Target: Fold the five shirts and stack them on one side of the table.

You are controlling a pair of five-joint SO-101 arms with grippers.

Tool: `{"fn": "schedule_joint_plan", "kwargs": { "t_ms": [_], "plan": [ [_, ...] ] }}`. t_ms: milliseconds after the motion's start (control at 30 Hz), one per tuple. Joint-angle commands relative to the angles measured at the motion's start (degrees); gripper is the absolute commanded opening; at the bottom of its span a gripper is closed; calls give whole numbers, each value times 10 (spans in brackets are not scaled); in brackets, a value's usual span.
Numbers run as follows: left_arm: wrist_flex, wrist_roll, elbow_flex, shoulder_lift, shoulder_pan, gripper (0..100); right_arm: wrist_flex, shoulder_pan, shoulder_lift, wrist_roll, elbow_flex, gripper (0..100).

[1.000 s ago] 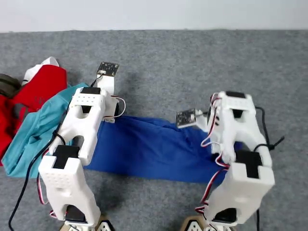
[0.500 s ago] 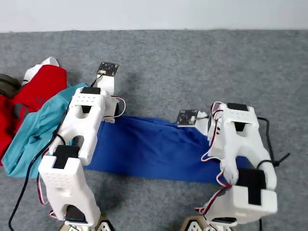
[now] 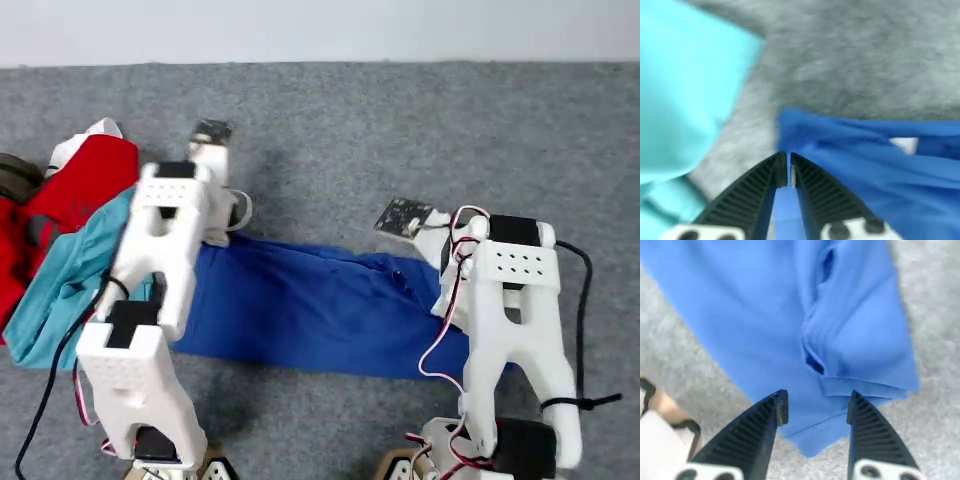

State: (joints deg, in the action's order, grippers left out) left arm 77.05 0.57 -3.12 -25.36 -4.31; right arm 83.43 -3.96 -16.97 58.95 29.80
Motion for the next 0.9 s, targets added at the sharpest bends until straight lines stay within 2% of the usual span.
{"fn": "schedule_joint_plan", "kwargs": {
  "t_ms": [0, 100, 233, 500, 667, 733, 867],
  "plan": [
    [93, -4, -50, -23, -51, 55, -10, 4, -11, -31, -3, 205],
    [159, 4, -78, -71, -73, 119, -11, 5, -15, -29, -4, 205],
    [207, 33, -116, -113, -75, 122, -9, 5, -14, -32, -3, 205],
    [232, 34, -152, -112, -75, 124, -7, 5, -12, -32, -3, 205],
    [234, 32, -168, -45, -74, 124, -16, 5, -11, -33, -3, 205],
    [234, 32, -156, -27, -67, 126, -59, 4, -10, -58, 4, 205],
    [233, 31, -114, -29, -42, 124, -230, 29, -3, -186, 46, 205]
  ]
}}
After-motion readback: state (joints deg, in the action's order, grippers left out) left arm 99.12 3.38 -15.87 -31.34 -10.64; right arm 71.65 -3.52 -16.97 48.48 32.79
